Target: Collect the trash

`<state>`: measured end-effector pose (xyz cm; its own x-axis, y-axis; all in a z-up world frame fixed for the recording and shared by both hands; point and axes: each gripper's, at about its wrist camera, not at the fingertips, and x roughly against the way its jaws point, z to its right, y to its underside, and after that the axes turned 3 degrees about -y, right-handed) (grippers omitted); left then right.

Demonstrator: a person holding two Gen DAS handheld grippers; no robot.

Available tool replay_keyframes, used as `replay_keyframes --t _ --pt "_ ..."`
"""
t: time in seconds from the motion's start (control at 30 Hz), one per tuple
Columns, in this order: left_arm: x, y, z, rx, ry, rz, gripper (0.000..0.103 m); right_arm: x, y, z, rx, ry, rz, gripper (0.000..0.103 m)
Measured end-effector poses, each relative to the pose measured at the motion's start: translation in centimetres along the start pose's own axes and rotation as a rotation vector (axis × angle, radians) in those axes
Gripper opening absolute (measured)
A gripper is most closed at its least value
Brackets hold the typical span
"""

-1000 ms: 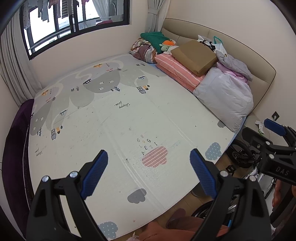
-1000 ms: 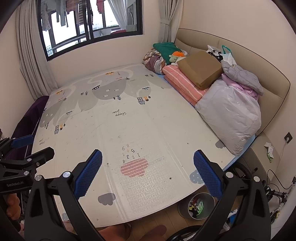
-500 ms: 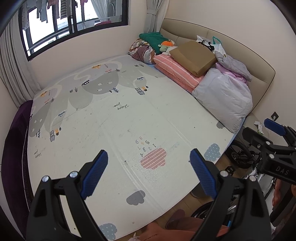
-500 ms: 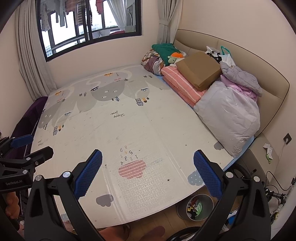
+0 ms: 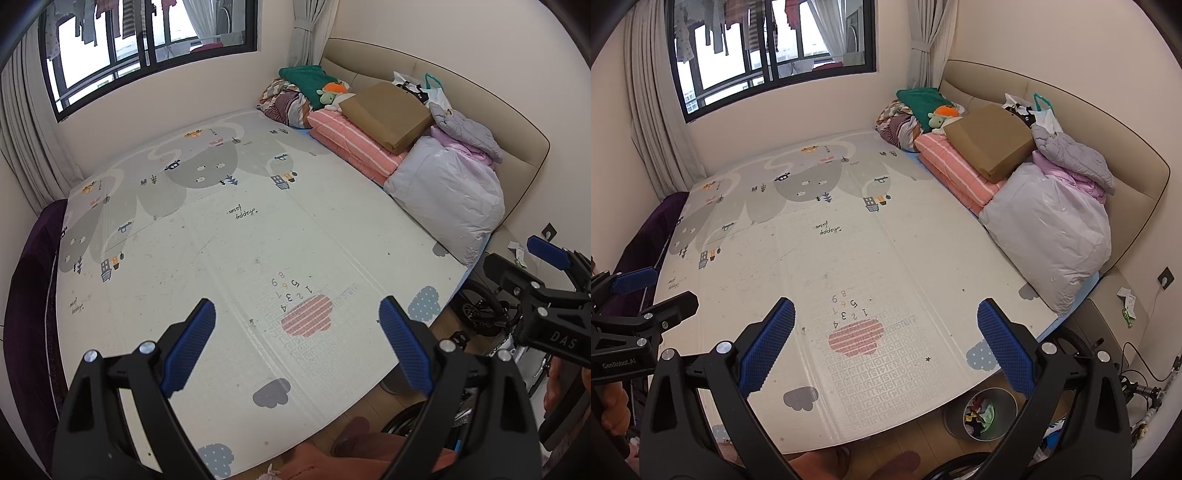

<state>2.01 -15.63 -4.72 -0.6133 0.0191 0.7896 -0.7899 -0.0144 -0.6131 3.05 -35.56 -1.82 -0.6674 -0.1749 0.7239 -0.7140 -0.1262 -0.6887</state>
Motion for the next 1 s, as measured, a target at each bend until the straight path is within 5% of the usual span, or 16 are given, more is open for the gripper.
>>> replay_keyframes --t 1.0 --pt "0.78 0.83 -0.51 -0.012 -0.032 0.013 0.09 0.02 0.17 0.0 -0.001 -0.001 0.006 0.096"
